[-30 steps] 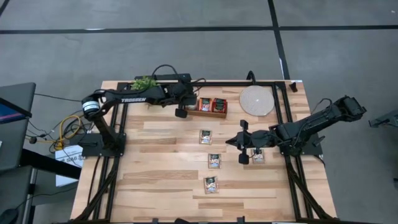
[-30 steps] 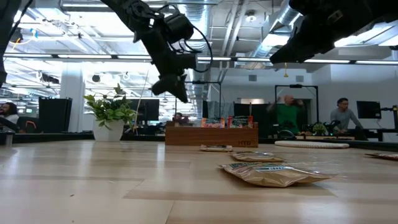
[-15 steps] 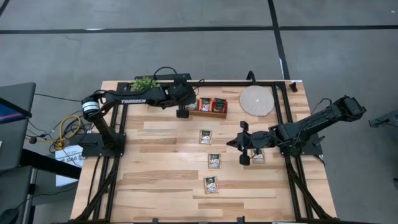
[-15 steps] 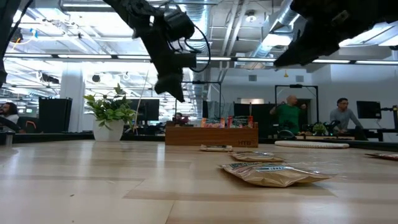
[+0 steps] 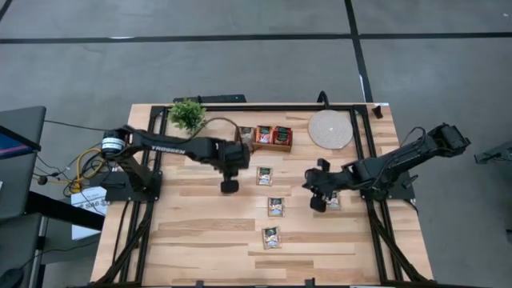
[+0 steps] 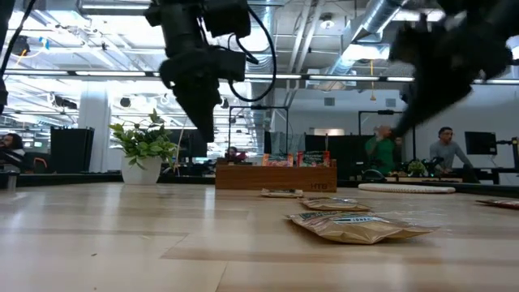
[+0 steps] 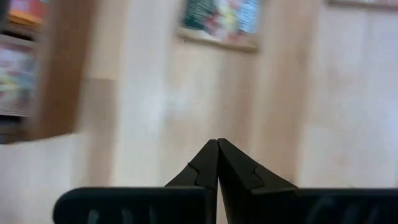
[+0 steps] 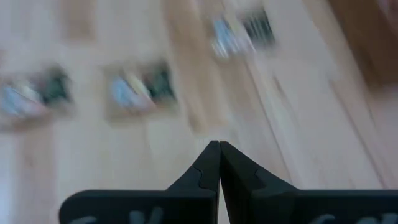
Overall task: Pick & Place Tea
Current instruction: Put the brown tea bag into the left section of the wooden organizer
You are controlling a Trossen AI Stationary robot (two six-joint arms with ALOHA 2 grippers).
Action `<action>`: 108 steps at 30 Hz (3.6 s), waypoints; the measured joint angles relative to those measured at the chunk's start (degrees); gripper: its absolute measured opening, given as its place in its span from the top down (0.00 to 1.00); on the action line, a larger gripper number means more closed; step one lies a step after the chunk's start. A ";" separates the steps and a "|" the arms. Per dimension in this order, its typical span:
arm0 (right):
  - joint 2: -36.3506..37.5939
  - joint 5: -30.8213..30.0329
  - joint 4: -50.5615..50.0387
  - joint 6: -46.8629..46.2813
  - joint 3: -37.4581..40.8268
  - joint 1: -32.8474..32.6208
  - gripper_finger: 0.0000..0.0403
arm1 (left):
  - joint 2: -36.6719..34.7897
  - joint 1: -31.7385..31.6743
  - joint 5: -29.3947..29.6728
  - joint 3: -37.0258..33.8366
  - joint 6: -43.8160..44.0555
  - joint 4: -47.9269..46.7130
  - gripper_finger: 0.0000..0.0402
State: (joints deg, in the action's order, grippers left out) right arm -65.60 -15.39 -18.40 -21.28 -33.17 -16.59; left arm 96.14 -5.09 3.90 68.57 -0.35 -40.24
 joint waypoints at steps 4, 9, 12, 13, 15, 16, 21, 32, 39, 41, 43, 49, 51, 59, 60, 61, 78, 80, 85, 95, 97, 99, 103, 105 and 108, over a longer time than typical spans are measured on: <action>-0.02 1.84 -12.15 -8.33 0.02 1.03 0.99 | 0.02 3.81 0.18 -2.39 1.98 2.14 1.00; -0.02 9.70 -22.41 -16.59 0.04 1.41 0.91 | 0.02 6.60 0.42 -5.33 4.16 7.01 1.00; -0.02 12.94 -25.64 -19.04 0.04 1.41 0.83 | 0.07 7.27 0.59 -6.42 4.93 8.91 1.00; -0.02 14.06 -26.76 -19.26 0.04 1.41 0.81 | 0.07 7.41 0.76 -6.54 5.22 9.49 1.00; -0.02 15.73 -28.47 -19.37 0.04 1.43 0.77 | 0.07 7.41 0.91 -6.69 5.65 9.60 1.00; -0.02 15.92 -29.64 -19.49 0.04 1.43 0.75 | 0.07 7.41 0.90 -6.75 6.02 9.54 1.00; -0.02 15.18 -38.77 -23.94 0.04 1.43 0.72 | 0.07 7.39 0.92 -6.75 6.27 9.60 1.00; -0.37 15.07 -39.45 -25.39 0.04 1.43 0.72 | 0.07 7.39 0.94 -6.75 6.28 10.64 1.00; -0.39 14.12 -39.15 -25.20 0.04 2.55 0.72 | 0.07 7.39 0.94 -6.75 6.30 10.64 1.00; -0.39 13.86 -39.03 -23.92 0.04 3.58 0.72 | 0.07 7.39 0.94 -6.75 6.31 10.64 1.00; -0.39 13.84 -38.51 -22.74 0.04 4.74 0.72 | 0.07 7.42 0.94 -6.75 6.44 10.64 1.00; -1.30 14.03 -38.11 -21.27 0.04 7.59 0.72 | 0.07 7.81 0.92 -6.73 6.45 10.64 1.00; -2.59 15.09 -38.06 -20.96 0.04 7.70 0.72 | 0.07 8.14 0.94 -6.73 6.45 10.62 1.00; -13.85 16.75 -33.79 -16.90 -0.11 7.64 0.72 | 0.07 8.94 0.93 -6.71 6.41 10.64 1.00; -15.07 16.84 -33.34 -15.94 -0.20 7.64 0.72 | 0.07 8.94 0.93 -6.71 6.41 10.61 1.00; -15.89 16.89 -33.14 -15.01 -0.22 7.64 0.72 | 0.07 8.94 0.92 -6.71 6.41 10.59 1.00; -15.01 10.71 -30.00 -22.33 -1.03 7.73 0.72 | 0.07 8.94 0.94 -6.69 6.40 10.46 1.00; -15.49 9.92 -28.50 -23.74 -1.11 7.73 0.72 | 0.07 8.94 0.93 -6.69 6.41 10.45 1.00; -15.78 9.09 -27.23 -25.67 -1.14 7.74 0.72 | 0.07 8.94 0.94 -6.69 6.45 10.46 1.00; -15.80 9.10 -27.08 -32.58 -1.11 7.73 0.72 | 0.07 8.94 0.92 -6.69 6.63 10.44 1.00; -15.80 9.15 -27.02 -32.77 -1.11 7.73 0.72 | 0.07 8.97 0.92 -6.69 6.63 10.44 1.00; -15.82 9.19 -26.85 -32.78 -1.09 7.73 0.74 | 0.07 8.97 0.92 -6.69 6.63 10.44 1.00; -15.85 8.85 -26.02 -32.76 -1.09 7.73 0.82 | 0.07 8.97 0.92 -6.69 6.64 10.44 1.00; -15.87 8.28 -25.65 -32.71 -1.07 7.73 0.87 | 0.07 8.99 0.92 -6.69 6.64 10.44 1.00; -15.89 7.53 -25.42 -32.32 -1.05 7.73 0.95 | 0.07 8.99 0.92 -6.69 6.64 10.44 1.00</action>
State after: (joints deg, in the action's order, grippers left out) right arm -81.49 -7.86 -43.81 -53.60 -34.22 -8.86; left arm 96.20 3.90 4.82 61.89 6.30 -29.80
